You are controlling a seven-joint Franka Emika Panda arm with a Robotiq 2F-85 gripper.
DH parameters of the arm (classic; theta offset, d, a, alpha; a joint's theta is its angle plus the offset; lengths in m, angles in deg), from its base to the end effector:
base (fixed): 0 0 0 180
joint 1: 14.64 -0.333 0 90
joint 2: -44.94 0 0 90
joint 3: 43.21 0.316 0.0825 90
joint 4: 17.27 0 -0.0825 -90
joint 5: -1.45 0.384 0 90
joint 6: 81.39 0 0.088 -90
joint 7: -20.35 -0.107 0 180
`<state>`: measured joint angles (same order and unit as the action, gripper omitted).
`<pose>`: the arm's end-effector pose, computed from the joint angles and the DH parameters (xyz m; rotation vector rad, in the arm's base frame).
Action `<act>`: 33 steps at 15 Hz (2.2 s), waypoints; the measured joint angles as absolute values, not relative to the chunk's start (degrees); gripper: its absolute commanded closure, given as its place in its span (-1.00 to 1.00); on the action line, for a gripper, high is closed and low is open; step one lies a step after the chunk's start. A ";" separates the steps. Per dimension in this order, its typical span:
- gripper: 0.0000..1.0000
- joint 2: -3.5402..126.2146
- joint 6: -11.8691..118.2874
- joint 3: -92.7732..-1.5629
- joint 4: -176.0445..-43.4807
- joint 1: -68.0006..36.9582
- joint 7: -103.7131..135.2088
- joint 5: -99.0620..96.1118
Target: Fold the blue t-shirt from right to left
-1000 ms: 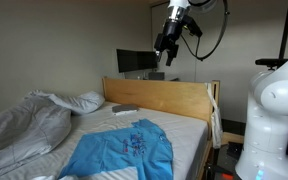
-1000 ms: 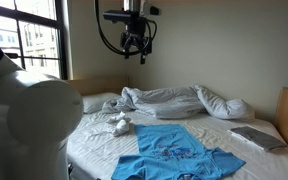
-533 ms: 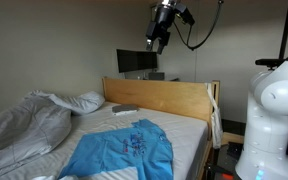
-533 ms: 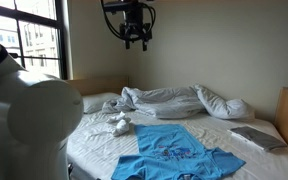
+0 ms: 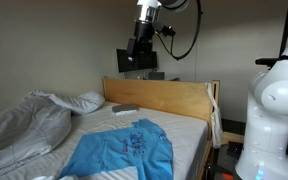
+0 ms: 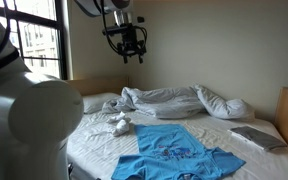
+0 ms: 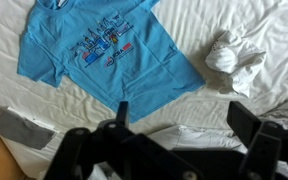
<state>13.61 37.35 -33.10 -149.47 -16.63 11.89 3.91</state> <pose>0.4054 0.1011 0.5755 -3.1024 -0.0580 -0.4839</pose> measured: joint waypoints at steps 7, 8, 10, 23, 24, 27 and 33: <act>-1.00 12.62 39.17 -32.43 -148.50 -16.99 11.87 1.82; -1.00 12.81 40.60 -31.90 -148.76 -17.19 11.76 1.81; -1.00 13.53 43.59 -31.23 -150.11 -17.84 11.22 1.82; -1.00 21.72 55.98 -33.89 -166.60 -24.31 10.42 13.44; -1.00 23.14 56.71 -33.77 -167.57 -24.37 10.24 13.45; -1.00 28.13 58.96 -33.04 -169.88 -24.38 9.49 13.36; -1.00 37.53 63.63 -30.67 -170.30 -24.83 6.42 13.24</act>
<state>37.53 63.63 -30.67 -170.30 -24.83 6.42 13.24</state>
